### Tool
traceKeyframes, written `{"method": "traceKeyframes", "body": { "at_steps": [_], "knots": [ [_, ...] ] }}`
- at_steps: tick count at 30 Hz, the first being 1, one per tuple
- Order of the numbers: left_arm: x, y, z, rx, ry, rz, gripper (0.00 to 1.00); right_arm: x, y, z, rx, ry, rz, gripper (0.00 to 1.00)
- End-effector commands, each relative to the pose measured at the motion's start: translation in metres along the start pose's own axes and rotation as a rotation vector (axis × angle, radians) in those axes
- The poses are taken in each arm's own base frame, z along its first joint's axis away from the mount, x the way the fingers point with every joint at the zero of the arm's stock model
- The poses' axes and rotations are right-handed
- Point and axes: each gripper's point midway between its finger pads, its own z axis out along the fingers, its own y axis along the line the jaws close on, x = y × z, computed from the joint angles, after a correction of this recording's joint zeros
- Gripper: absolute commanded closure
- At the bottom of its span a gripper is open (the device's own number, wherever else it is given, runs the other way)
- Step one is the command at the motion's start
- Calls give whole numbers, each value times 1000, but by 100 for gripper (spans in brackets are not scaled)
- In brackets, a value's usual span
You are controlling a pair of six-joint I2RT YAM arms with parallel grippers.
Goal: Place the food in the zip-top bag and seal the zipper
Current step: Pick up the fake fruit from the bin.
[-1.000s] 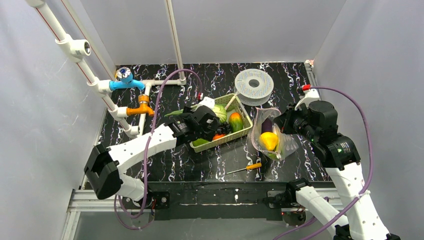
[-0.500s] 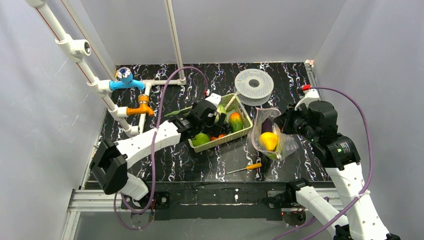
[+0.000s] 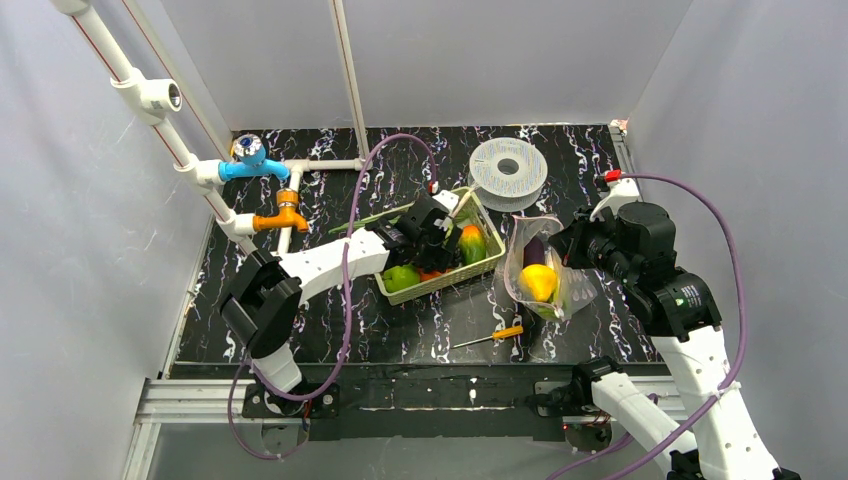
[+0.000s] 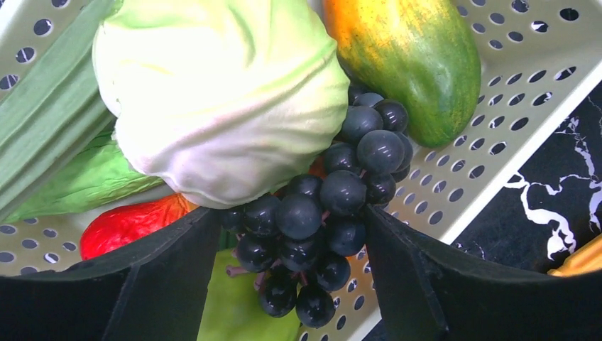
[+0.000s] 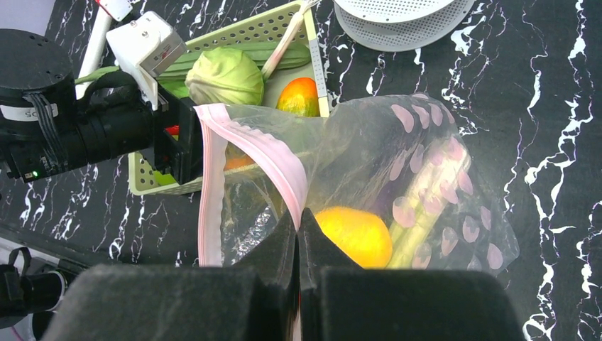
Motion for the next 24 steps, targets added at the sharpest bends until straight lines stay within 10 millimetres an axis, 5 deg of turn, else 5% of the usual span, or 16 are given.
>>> {"method": "traceKeyframes", "body": {
  "at_steps": [1,16,24],
  "knots": [
    [-4,-2,1,15,0,-10,33,-14,2,-4,-3,-49,-22,99],
    [-31,-9,-38,82,-52,12,89,-11,3,-3,-10,-46,-17,99],
    [-44,-15,-69,143,-105,-19,95,-9,3,-4,-11,-45,-16,99]
  ]
}}
